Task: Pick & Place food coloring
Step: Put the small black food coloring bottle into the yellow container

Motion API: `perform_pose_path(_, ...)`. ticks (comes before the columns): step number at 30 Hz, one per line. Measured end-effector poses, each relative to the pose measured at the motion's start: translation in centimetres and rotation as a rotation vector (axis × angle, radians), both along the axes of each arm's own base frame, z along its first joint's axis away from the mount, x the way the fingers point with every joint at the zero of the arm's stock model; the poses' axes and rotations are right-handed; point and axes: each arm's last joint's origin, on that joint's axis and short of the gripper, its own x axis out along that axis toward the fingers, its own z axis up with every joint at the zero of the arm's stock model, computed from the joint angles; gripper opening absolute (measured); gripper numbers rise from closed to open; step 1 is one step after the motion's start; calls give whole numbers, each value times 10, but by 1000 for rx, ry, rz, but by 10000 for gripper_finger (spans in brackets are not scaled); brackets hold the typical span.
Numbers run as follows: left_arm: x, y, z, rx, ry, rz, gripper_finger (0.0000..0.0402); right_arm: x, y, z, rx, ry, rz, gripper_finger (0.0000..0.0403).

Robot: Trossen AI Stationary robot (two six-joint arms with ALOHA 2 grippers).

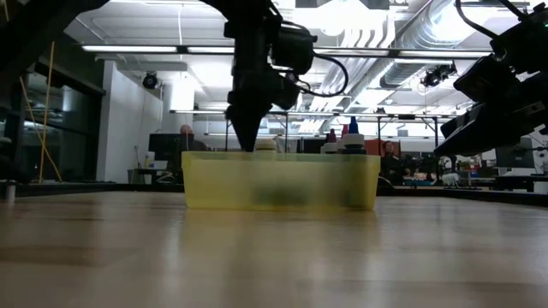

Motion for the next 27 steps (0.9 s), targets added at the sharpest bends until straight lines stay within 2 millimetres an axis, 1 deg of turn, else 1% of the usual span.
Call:
perform_pose_path(2,0,-2,-3,-4,4,34,48,0,0,0,0,0,0,0)
perform_pose_path(6,-2,-7,-23,-31,23,66,48,0,0,0,0,0,0,0)
perform_pose_path(8,-1,-9,-29,-37,13,75,48,0,0,0,0,0,0,0)
perform_pose_path(17,-1,-7,-32,16,5,88,48,0,0,0,0,1,0,0)
perform_pose_path(22,-2,-7,-45,18,1,90,48,0,0,0,0,0,0,0)
perform_pose_path(27,-3,-7,-47,17,0,90,48,0,0,0,0,0,0,0)
